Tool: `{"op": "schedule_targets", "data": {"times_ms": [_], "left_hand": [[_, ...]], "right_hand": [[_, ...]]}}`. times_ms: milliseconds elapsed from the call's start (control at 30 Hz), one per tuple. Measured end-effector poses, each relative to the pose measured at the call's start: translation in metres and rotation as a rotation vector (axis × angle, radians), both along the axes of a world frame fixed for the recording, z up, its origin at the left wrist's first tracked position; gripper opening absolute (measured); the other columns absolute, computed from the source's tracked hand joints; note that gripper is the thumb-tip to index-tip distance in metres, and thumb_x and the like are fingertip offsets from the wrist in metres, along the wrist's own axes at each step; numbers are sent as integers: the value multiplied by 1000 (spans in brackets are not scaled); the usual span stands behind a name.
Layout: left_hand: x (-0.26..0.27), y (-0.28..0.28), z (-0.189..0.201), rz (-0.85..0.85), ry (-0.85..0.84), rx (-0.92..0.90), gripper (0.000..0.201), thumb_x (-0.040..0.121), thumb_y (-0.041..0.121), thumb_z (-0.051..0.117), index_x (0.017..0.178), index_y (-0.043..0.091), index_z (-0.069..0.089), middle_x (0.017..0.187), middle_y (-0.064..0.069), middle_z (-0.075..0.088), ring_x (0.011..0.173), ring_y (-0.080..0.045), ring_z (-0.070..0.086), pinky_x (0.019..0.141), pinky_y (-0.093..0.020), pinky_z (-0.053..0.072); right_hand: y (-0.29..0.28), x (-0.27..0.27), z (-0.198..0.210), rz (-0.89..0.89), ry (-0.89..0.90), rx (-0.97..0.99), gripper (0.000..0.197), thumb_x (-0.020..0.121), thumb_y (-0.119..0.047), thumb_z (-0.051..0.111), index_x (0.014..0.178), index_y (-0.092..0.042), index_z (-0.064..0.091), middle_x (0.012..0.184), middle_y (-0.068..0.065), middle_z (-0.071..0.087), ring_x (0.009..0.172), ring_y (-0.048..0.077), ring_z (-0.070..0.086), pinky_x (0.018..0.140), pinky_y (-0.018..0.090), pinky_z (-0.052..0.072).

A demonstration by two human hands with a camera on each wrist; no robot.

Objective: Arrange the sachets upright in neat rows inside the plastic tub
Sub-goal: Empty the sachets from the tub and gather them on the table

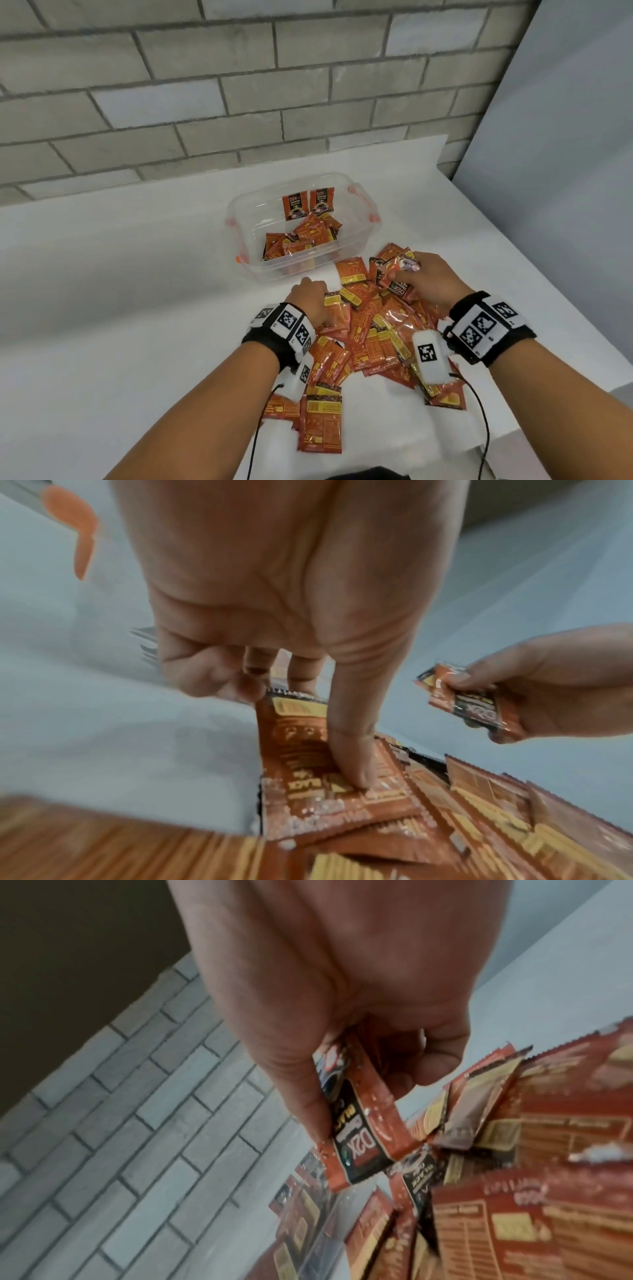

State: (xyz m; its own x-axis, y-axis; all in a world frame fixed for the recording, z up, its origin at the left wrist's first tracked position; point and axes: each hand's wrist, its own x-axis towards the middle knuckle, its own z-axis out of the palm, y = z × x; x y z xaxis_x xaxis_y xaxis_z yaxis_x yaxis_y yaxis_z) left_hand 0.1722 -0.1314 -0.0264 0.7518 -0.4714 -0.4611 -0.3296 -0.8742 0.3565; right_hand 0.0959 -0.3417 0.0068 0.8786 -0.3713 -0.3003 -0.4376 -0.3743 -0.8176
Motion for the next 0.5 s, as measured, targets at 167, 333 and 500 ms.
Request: {"op": "schedule_targets", "data": {"times_ms": [167,333,500], "left_hand": [[9,11,11,62,60,-115,49,80,30,75,122,14,54,123,-5,58,104,-20,54,86,-29,43],[20,16,21,117,149,-250,61,80,33,75,132,16,47,133,-1,53,117,-21,52,97,-31,41],[12,-12,18,84,176,-311,80,84,32,72,149,16,28,153,-4,33,139,-23,33,111,-33,27]], "right_hand": [[-17,-34,-2,41,71,41,13,82,-12,72,89,-10,61,80,4,66,48,10,59,46,20,42],[-16,-50,-23,224,214,-173,42,78,-28,76,102,-25,42,88,-13,48,89,15,49,63,16,34],[-10,-57,-17,401,253,-357,66,79,-26,75,137,-19,45,135,4,52,118,20,49,89,22,37]]}}
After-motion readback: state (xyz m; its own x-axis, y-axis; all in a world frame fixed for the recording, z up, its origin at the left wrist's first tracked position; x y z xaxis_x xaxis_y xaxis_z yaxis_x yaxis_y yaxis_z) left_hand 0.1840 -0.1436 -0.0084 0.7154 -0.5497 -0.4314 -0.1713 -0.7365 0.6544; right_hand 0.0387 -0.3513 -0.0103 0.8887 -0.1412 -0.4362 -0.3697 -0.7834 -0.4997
